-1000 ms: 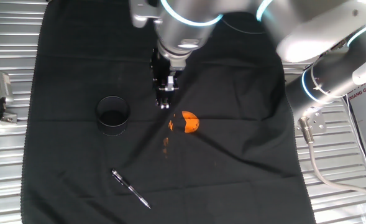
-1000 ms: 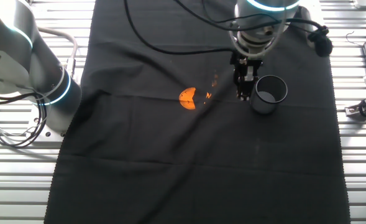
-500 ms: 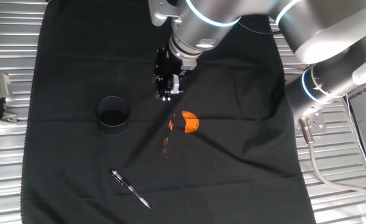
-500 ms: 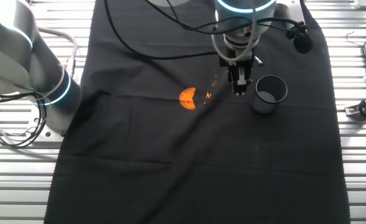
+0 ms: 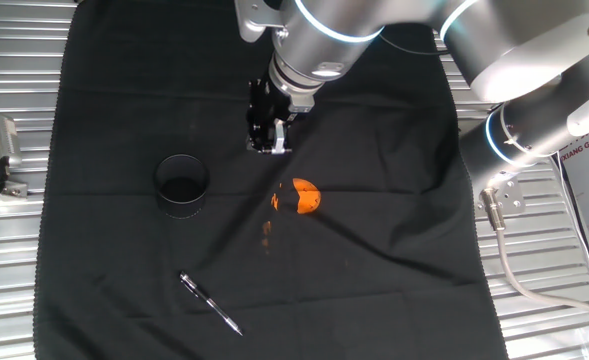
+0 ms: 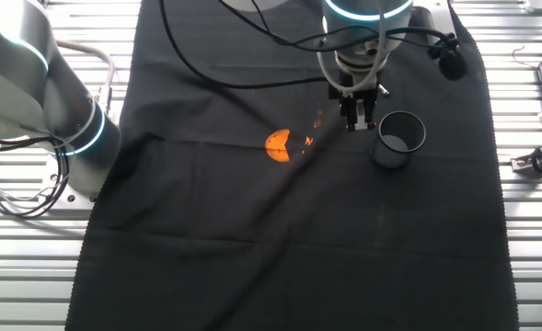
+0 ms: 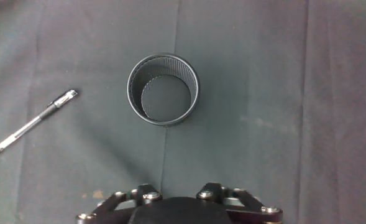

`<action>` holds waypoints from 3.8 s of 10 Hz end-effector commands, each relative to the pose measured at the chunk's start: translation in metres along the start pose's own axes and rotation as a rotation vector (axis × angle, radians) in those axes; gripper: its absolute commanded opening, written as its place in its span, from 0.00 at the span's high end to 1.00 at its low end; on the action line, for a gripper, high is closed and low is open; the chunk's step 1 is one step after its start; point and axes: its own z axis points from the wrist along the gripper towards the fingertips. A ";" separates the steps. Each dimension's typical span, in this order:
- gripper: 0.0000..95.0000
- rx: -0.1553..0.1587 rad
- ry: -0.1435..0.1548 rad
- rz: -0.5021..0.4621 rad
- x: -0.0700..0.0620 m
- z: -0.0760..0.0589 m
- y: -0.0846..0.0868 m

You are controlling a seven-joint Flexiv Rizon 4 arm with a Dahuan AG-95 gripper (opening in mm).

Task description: Put the pen into the pen holder

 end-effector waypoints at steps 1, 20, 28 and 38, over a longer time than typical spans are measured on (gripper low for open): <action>1.00 0.001 -0.002 0.000 0.000 0.001 0.000; 1.00 0.003 0.006 -0.010 0.001 0.001 0.001; 1.00 0.026 0.005 0.040 -0.020 0.019 0.051; 1.00 0.015 0.006 0.141 -0.065 0.023 0.111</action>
